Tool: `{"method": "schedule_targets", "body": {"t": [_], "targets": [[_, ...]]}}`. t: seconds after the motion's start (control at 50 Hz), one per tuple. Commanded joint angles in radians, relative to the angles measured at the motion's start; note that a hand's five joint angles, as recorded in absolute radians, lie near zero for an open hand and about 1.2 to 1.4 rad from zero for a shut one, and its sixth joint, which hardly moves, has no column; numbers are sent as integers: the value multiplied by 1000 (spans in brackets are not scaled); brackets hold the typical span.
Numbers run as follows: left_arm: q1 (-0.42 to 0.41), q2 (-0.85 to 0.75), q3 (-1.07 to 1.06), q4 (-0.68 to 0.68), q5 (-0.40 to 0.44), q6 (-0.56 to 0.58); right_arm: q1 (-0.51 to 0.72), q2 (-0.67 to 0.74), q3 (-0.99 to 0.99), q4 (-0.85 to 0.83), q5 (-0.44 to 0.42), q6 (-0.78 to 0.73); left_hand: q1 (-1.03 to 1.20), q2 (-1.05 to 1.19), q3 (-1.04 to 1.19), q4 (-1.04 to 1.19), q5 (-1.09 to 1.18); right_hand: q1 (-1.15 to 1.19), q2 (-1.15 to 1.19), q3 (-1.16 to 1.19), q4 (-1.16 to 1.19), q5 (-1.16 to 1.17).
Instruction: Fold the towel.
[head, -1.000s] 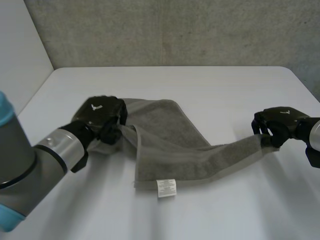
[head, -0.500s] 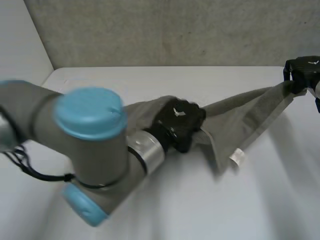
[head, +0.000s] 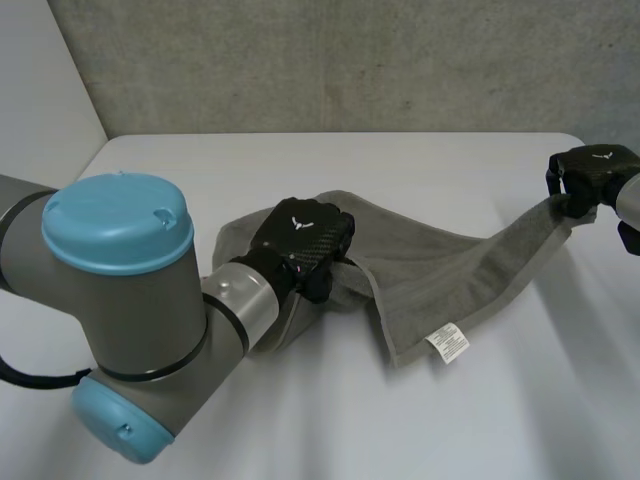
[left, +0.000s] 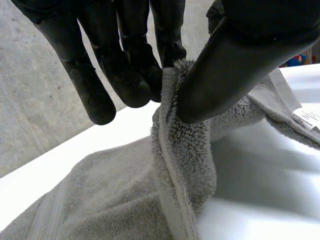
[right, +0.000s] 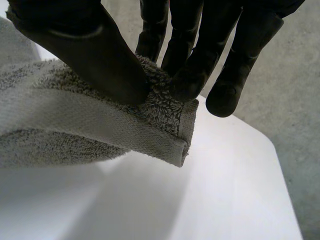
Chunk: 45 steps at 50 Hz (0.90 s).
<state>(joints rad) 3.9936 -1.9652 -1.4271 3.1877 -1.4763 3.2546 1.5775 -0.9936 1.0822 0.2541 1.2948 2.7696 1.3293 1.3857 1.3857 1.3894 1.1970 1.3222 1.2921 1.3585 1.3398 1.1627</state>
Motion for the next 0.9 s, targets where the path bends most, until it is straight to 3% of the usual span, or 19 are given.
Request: {"method": "schedule_targets", "body": {"t": [0.02,0.28,0.3,0.32,0.34,0.36,0.42,0.44,0.5,0.78,0.9], "targets": [[-43,-21,-18,11,-2,-3,13,41,-44,5,17,-93,67,11,11,7,25,74,104,38,56,59],[-149,-271,166,41,-22,-32,18,285,-323,10,103,-99,38,-18,-18,-22,-4,74,104,38,56,59],[-157,-300,192,34,-22,-33,18,299,-341,11,122,-99,-290,-347,-347,-351,-333,-152,-122,-188,-169,-167],[-157,-300,192,34,-22,-33,18,299,-341,11,123,-99,-294,-350,-350,-354,-336,-154,-124,-190,-171,-169],[-160,-314,206,29,-22,-33,19,303,-346,13,141,-97,-587,-644,-644,-647,-630,-529,-499,-565,-546,-544],[-160,-313,208,24,-22,-35,21,297,-341,16,156,-94,-683,-740,-740,-743,-726,-730,-700,-767,-748,-745],[-159,-304,206,23,-22,-38,22,288,-335,24,163,-88,-758,-814,-814,-818,-800,-903,-872,-939,-920,-918],[-156,-288,204,20,-22,-42,32,271,-323,33,163,-84,-868,-924,-925,-928,-910,-1148,-1118,-1184,-1165,-1163],[-145,-227,192,17,-22,-52,52,212,-276,45,155,-71,-1155,-1211,-1211,-1215,-1197,-1148,-1118,-1184,-1165,-1163],[-33,20,-16,11,-9,-45,217,-134,130,-13,143,-16,-1148,-1204,-1205,-1208,-1190,-1148,-1118,-1184,-1165,-1163],[102,80,-147,17,-2,-42,345,-177,285,-9,46,-18,-1116,-1172,-1172,-1176,-1158,-1148,-1118,-1184,-1165,-1163]]}}
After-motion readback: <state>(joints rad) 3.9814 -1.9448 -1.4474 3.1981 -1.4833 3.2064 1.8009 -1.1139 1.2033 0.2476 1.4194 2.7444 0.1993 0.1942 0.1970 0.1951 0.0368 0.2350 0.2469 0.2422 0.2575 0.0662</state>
